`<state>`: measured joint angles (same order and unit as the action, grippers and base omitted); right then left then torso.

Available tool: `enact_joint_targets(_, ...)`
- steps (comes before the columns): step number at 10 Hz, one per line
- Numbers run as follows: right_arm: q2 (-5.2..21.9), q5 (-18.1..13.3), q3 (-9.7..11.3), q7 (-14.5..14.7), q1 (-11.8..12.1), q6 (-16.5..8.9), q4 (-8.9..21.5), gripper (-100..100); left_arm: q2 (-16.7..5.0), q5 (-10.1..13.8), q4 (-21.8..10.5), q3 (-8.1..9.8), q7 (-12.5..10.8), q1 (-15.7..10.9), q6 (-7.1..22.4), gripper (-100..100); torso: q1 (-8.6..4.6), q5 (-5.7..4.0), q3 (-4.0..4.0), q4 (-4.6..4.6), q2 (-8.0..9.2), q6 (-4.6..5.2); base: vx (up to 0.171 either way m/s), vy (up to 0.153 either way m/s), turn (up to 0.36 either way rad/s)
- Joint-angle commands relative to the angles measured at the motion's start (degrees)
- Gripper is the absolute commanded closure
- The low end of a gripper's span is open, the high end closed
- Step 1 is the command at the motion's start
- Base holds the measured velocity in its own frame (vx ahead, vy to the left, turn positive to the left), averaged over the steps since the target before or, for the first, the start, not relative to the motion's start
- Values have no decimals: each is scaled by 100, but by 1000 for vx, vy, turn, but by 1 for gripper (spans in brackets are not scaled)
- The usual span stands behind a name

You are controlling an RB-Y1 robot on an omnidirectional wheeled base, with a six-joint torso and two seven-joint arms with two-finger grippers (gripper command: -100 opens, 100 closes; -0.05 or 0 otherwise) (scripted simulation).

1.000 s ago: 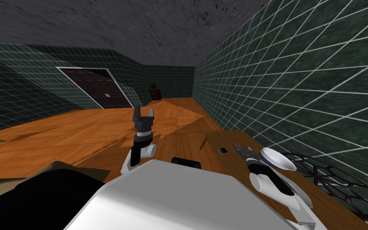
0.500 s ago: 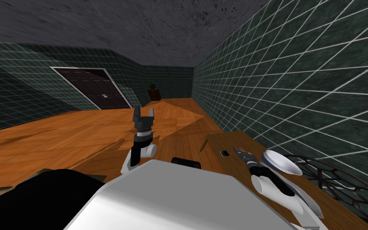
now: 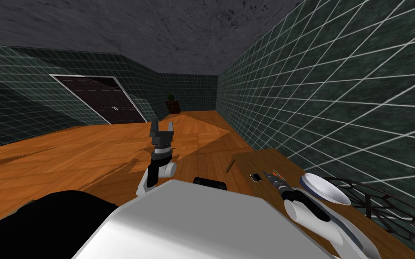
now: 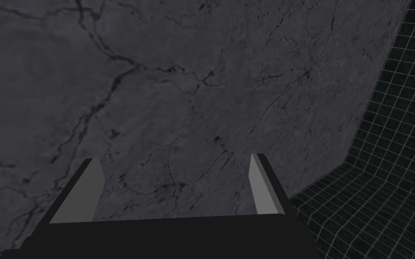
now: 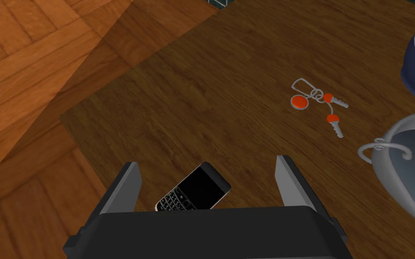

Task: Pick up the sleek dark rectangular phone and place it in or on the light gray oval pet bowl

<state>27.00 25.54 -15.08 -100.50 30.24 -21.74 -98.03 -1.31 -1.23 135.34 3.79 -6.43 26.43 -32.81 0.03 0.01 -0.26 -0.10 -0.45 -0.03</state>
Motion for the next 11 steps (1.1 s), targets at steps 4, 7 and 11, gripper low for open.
enact_joint_targets(4,162,219,144,-775,-16,-640,536,-100,0,0,0,0,0,0,0,0,-4,0,-3,-1,-2,-1,129,10,-20)
enact_joint_targets(7,204,293,200,-1194,2,-908,702,-100,0,0,0,0,0,0,0,0,0,0,-3,-1,-5,-2,115,18,-13)
enact_joint_targets(11,281,430,310,-1718,38,-1390,1013,-100,0,0,0,0,0,0,0,0,-5,-1,-5,-2,-8,-1,118,11,-13)
